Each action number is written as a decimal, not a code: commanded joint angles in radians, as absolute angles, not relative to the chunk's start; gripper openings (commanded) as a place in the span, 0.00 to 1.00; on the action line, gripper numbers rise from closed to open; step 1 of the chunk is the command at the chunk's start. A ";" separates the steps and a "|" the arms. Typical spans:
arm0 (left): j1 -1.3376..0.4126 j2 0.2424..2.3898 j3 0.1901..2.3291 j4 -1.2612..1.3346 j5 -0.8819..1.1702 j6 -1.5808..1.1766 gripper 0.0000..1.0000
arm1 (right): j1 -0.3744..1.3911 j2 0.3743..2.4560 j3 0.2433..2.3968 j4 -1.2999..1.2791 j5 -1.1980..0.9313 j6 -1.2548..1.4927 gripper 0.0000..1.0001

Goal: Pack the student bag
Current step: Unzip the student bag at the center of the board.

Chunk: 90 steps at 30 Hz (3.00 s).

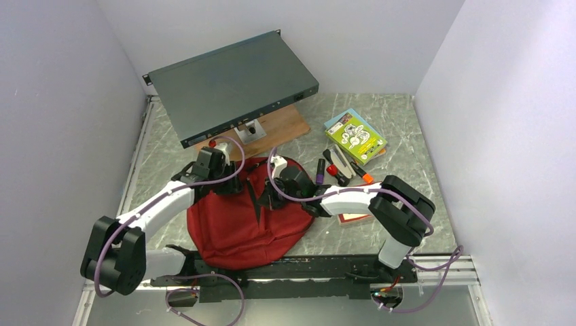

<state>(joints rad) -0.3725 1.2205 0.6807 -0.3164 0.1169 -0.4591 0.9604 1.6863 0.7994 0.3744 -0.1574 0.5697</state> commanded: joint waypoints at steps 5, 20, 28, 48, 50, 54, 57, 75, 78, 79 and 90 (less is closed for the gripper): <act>-0.404 1.285 0.742 -0.239 0.060 -0.420 0.42 | 0.938 1.657 0.791 0.455 -0.197 0.585 0.00; -0.447 1.385 0.819 -0.286 0.005 -0.372 0.00 | 0.931 1.669 0.794 0.484 -0.206 0.604 0.00; -0.490 1.314 0.815 -0.378 0.039 -0.388 0.00 | 0.922 1.710 0.837 0.471 -0.170 0.646 0.00; -0.644 1.165 0.749 -0.517 0.118 -0.526 0.00 | 0.912 1.730 0.928 0.471 -0.069 0.692 0.00; -0.669 1.135 0.738 -0.525 0.113 -0.540 0.00 | 0.911 1.735 0.930 0.480 -0.074 0.689 0.00; -0.717 1.078 0.726 -0.555 0.117 -0.581 0.00 | 0.908 1.752 0.944 0.473 -0.086 0.682 0.00; -0.748 1.037 0.713 -0.575 0.112 -0.604 0.00 | 0.906 1.763 0.948 0.480 -0.084 0.676 0.00; -0.945 0.931 0.600 -0.565 0.133 -0.816 0.00 | 0.885 1.788 0.958 0.500 -0.122 0.667 0.00; -0.945 0.908 0.585 -0.564 0.108 -0.833 0.04 | 0.885 1.777 0.950 0.492 -0.150 0.643 0.00; -0.945 0.901 0.593 -0.578 0.085 -0.833 0.23 | 0.885 1.771 0.942 0.496 -0.159 0.635 0.00; -0.842 0.780 0.779 -0.728 -0.306 -0.746 0.99 | 0.890 1.754 0.860 0.560 -0.295 0.644 0.00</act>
<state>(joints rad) -0.9119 0.7906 0.6975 -0.7086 -0.1184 -0.7898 0.8925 1.7844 0.8909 0.4545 -0.2459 0.6376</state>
